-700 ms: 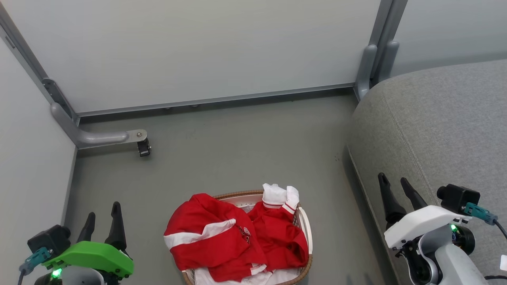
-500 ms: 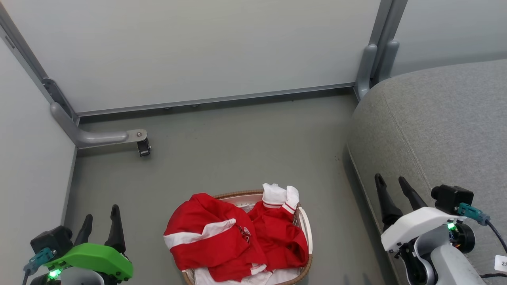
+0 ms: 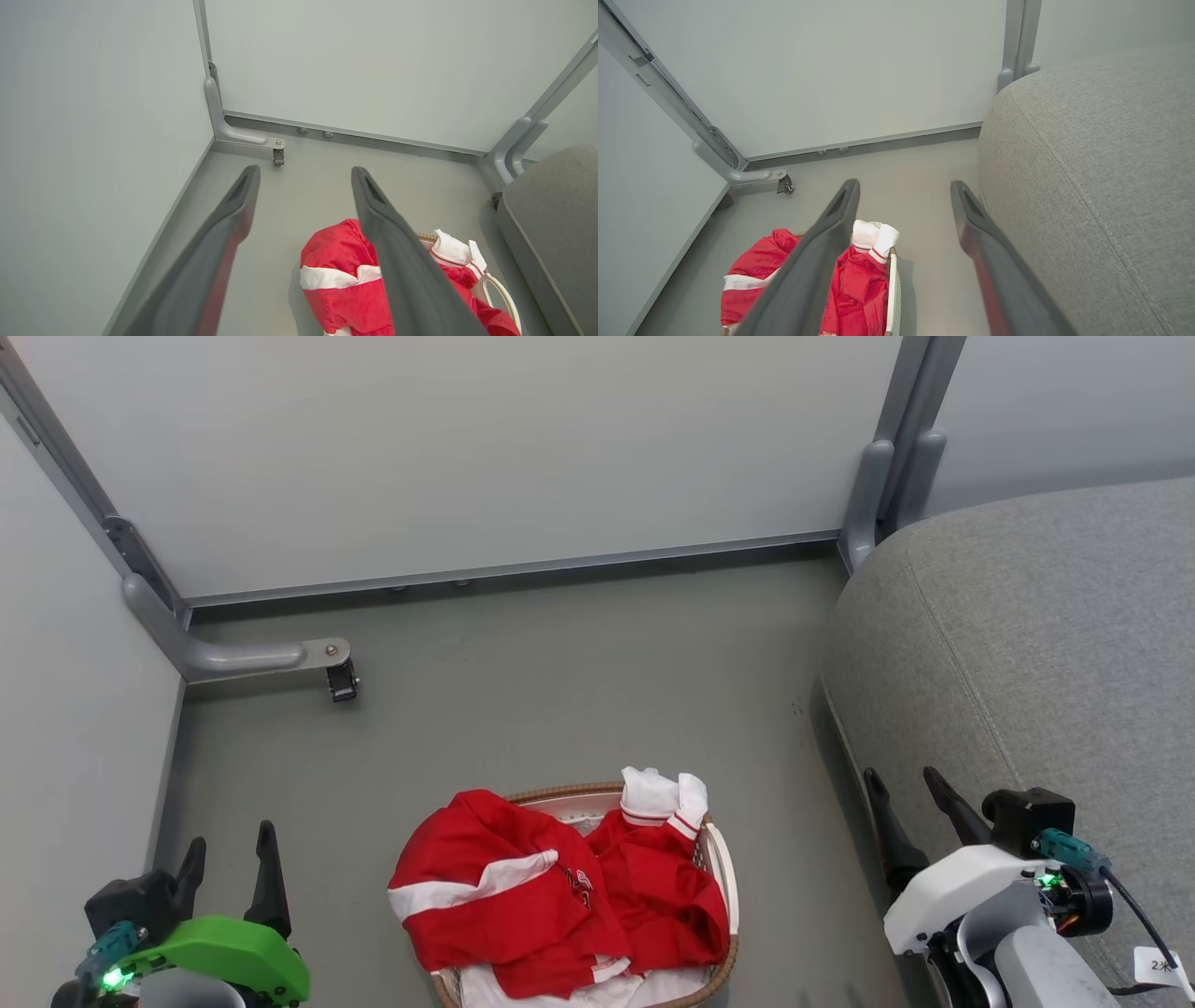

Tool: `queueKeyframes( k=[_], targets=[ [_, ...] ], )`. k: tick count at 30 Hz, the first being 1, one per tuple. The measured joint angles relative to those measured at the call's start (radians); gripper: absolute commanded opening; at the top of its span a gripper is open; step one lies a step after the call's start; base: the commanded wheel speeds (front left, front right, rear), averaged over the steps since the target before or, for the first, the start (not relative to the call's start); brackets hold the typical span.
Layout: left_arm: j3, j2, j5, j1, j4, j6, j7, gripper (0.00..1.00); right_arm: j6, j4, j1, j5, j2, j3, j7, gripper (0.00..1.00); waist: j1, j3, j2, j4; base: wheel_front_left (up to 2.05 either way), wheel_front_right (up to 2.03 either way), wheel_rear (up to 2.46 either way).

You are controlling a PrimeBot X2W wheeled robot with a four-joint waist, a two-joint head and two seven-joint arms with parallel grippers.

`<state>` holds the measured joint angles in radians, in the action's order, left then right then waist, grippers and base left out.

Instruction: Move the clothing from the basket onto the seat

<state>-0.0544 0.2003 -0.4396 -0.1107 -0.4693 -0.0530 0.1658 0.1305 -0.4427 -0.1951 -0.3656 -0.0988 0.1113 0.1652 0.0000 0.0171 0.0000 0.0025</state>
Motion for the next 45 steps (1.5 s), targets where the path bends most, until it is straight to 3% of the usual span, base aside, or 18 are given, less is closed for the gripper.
queueKeyframes(
  k=[10, 16, 28, 40, 45],
  targets=[
    [0.029, -0.020, 0.072, 0.030, 0.045, -0.010, 0.022, 1.00, 0.000, -0.003, 0.004, 0.072, 0.014, -0.026, 0.022, 1.00, 0.0000, 0.000, 0.0000, 0.003, 0.00, 0.00, 0.00],
    [0.071, -0.038, 0.114, 0.039, 0.108, -0.029, 0.038, 1.00, 0.000, 0.054, 0.012, 0.118, 0.024, -0.047, 0.036, 1.00, 0.0000, 0.007, 0.0000, 0.002, 0.00, 0.00, 0.00],
    [0.095, -0.053, 0.218, 0.037, 0.109, -0.063, 0.060, 1.00, 0.000, 0.082, 0.009, 0.235, 0.033, -0.054, 0.060, 1.00, 0.0000, 0.047, 0.0000, 0.000, 0.00, 0.00, 0.00],
    [-0.007, -0.014, 0.261, -0.082, 0.072, -0.074, 0.082, 1.00, 0.000, 0.147, -0.115, 0.359, 0.048, -0.043, 0.083, 1.00, 0.0001, 0.203, 0.0000, -0.015, 0.00, 0.00, 0.00],
    [-0.066, 0.017, 0.260, -0.161, 0.053, -0.075, 0.091, 1.00, 0.000, 0.184, -0.175, 0.358, 0.049, -0.019, 0.091, 1.00, 0.0000, 0.292, 0.0000, -0.027, 0.00, 0.00, 0.00]
  ],
)
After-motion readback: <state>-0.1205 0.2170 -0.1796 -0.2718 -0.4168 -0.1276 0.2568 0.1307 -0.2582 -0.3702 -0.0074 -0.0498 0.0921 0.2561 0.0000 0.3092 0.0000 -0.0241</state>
